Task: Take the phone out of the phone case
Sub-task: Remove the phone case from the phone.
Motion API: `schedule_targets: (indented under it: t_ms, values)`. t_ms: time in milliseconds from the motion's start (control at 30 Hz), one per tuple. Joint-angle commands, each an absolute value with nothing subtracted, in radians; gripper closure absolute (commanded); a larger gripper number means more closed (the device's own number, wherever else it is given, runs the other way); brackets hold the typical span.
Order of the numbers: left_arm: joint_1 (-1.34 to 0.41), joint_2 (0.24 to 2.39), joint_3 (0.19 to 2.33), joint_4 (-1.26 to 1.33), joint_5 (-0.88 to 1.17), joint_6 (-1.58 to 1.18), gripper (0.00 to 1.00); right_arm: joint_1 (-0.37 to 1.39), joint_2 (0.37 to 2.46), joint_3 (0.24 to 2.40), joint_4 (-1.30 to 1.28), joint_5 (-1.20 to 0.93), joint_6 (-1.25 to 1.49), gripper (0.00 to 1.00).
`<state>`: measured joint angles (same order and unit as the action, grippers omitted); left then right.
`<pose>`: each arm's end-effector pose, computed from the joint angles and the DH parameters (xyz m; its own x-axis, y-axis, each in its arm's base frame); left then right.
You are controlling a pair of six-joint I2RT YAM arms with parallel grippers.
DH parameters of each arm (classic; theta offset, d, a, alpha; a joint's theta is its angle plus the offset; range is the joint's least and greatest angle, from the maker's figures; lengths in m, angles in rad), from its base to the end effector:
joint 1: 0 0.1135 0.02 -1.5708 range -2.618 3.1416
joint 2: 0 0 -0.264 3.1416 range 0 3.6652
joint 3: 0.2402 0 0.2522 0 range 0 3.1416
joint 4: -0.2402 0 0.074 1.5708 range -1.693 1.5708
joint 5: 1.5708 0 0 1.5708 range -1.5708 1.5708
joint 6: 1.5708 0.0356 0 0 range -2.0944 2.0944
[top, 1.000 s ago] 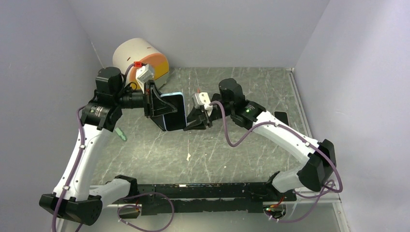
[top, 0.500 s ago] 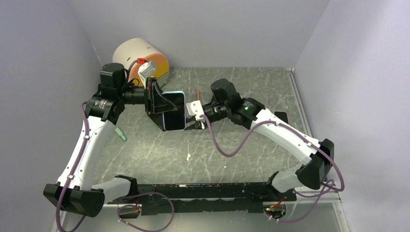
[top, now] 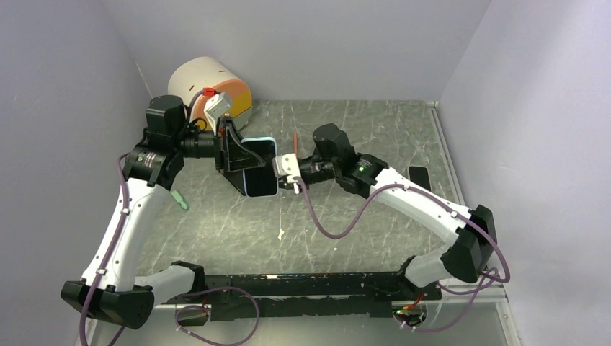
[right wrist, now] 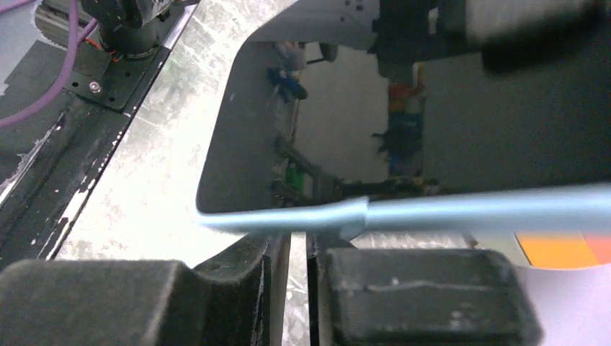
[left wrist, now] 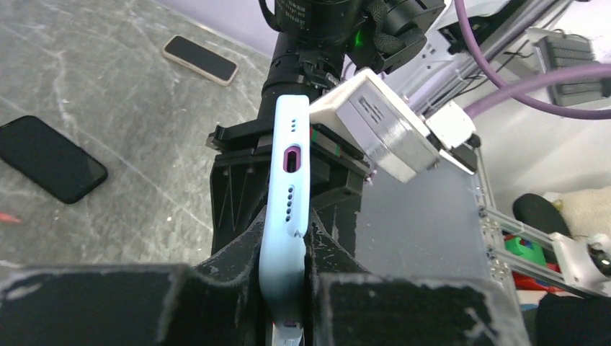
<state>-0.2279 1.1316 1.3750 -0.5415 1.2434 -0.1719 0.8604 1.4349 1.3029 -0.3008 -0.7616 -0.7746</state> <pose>0.1996 -0.0809 0.4446 -0.4451 0.0468 -0.8942 0.8914 0.1185 -0.4375 0.1937 0.2628 0.3605 0.4740 -0.2252 -0.8512 -0.8754 -0.2245 -0.4281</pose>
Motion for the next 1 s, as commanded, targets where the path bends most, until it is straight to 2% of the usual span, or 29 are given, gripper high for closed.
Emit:
schedule_targets:
  t_ms: [0,167,300,733,967]
  values:
    - [-0.236,1.087,1.434,-0.613,1.154,-0.040,0.98,0.799,1.352,1.210,-0.103,-0.891,-0.610,0.79]
    - [-0.236,1.016,1.350,-0.454,1.079,-0.099,0.98,0.725,1.281,1.083,0.102,-1.009,-0.374,0.61]
    - [-0.236,0.986,1.314,-0.384,1.082,-0.140,0.97,0.707,1.258,1.037,0.258,-1.056,-0.209,0.55]
    - [-0.236,0.975,1.232,-0.136,1.120,-0.318,0.97,0.707,1.312,1.075,0.428,-1.110,0.046,0.53]
    - [-0.236,0.986,1.215,-0.052,1.159,-0.383,0.97,0.707,1.342,1.114,0.334,-1.126,0.008,0.61]
